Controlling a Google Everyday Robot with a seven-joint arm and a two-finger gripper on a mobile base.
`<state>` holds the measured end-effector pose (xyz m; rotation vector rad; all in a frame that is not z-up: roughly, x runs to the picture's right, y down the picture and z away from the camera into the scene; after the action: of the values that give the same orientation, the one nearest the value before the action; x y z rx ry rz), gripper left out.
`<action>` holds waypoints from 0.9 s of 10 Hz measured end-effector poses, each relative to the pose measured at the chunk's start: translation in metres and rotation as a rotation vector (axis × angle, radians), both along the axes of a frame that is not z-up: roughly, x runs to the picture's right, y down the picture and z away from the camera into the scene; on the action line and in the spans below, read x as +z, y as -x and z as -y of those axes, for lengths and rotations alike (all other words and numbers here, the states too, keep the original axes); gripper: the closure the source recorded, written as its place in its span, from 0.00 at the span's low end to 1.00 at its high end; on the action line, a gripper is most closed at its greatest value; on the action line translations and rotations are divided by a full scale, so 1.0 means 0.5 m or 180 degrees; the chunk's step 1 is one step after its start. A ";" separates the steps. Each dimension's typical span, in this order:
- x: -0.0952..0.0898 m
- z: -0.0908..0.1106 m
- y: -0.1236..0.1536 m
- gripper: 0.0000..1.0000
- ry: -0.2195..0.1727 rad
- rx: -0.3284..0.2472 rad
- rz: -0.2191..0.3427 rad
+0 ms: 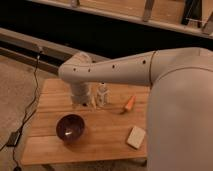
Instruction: Drag the ceramic bowl in a circle
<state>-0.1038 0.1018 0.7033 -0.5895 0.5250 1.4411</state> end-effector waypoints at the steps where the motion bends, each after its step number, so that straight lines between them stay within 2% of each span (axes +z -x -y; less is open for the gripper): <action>1: 0.000 0.000 0.000 0.35 0.0000 0.0000 0.0000; 7: 0.000 -0.002 -0.001 0.35 -0.0006 0.0001 -0.0020; 9: 0.003 -0.010 0.000 0.35 -0.0028 -0.0053 0.0009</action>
<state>-0.1037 0.1068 0.7049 -0.5790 0.5200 1.4258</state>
